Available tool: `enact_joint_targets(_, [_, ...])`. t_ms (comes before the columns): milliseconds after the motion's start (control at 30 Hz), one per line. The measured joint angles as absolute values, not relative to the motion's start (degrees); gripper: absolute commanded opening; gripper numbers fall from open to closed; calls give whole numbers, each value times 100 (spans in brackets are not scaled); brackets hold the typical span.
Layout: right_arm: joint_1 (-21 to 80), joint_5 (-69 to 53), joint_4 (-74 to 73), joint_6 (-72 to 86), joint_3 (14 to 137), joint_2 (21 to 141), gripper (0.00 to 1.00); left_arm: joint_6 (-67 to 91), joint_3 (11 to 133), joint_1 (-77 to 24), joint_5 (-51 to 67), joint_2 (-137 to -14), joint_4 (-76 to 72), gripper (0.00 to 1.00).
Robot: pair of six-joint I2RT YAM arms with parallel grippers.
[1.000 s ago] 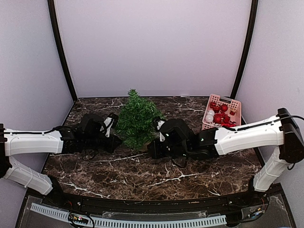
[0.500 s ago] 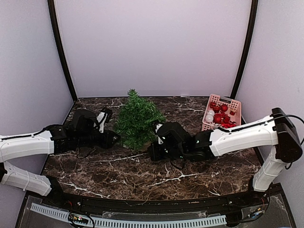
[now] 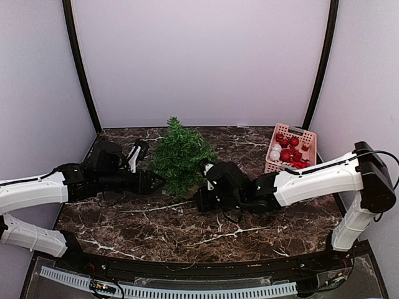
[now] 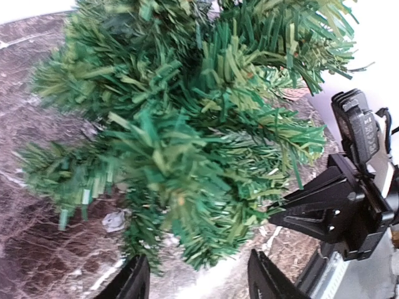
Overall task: Decorate the small christmas tree
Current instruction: Wrap the light string in the gap of the branches.
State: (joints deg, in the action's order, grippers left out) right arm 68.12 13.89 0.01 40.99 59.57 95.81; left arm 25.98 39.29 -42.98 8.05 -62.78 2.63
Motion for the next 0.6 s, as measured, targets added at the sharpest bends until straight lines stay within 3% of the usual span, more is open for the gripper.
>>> enact_joint_targets(433, [6810,1374,34,4099,5852,9539,0,2985,3903,-4497,1269,-7148,-224,61])
enact_joint_targets(500, [6810,1378,36,4099,5852,9500,0,3004,3903,-4506,1264,-7251,-226,58])
enact_joint_targets(600, [6810,1404,38,4101,5848,9478,0,3039,3903,-4523,1260,-7352,-244,44])
